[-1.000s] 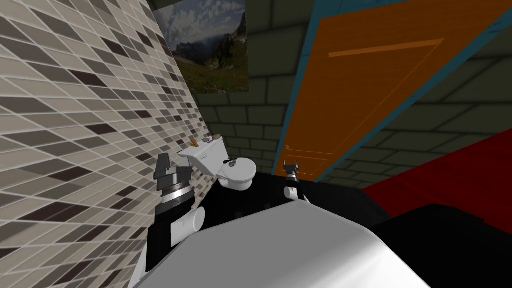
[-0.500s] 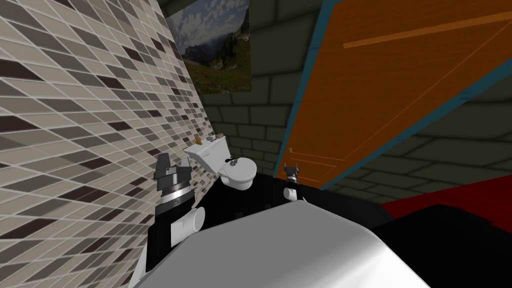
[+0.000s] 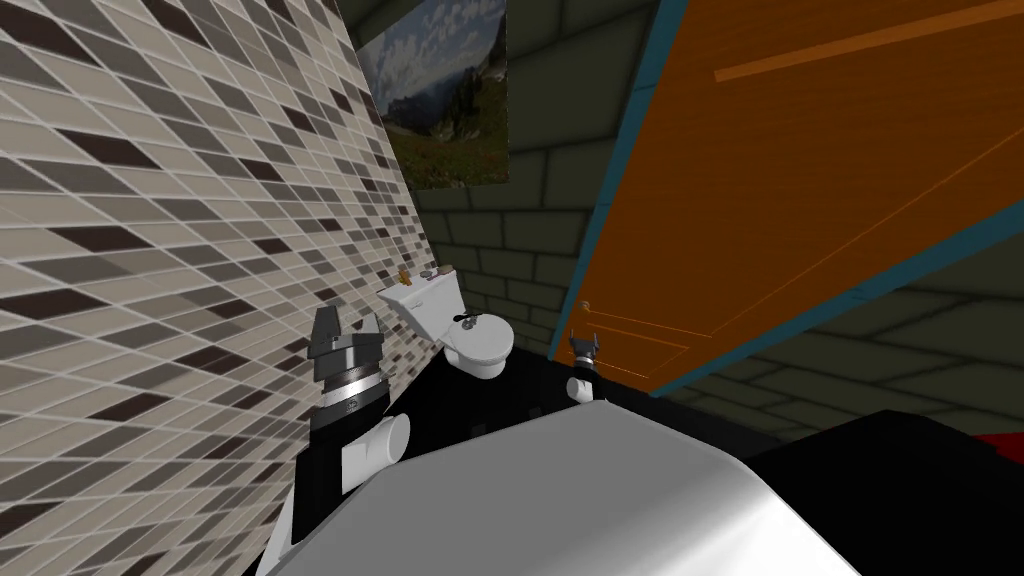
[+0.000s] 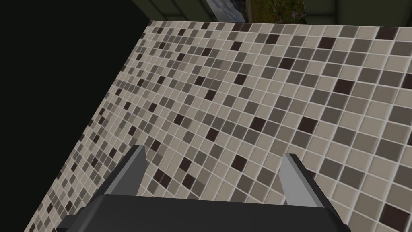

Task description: Pull the door open

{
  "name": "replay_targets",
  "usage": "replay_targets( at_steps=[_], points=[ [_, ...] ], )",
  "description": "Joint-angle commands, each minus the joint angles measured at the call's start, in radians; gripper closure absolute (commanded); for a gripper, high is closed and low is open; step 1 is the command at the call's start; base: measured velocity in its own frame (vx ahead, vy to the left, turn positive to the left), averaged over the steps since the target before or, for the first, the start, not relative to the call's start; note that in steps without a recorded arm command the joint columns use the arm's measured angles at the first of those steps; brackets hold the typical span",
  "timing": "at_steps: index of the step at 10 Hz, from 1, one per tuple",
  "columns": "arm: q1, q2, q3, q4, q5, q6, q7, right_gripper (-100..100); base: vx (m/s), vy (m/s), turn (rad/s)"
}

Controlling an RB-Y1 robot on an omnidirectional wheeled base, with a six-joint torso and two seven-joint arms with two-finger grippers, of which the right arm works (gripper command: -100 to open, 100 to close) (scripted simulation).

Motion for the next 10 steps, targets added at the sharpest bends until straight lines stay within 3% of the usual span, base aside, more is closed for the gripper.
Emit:
replay_targets(
  at_steps=[1, 8, 10],
  points=[
    [-0.008, 0.0, -0.002, 0.033, -0.026, -0.009, -0.032, -100, 0.031, -0.178, 0.211],
    [-0.056, 0.001, -0.006, 0.201, -0.135, -0.058, -0.166, -100, 0.007, -0.152, 0.179],
    [-0.062, 0.002, -0.006, 0.221, -0.148, -0.064, -0.181, -100, -0.004, -0.118, 0.088]
  ],
)
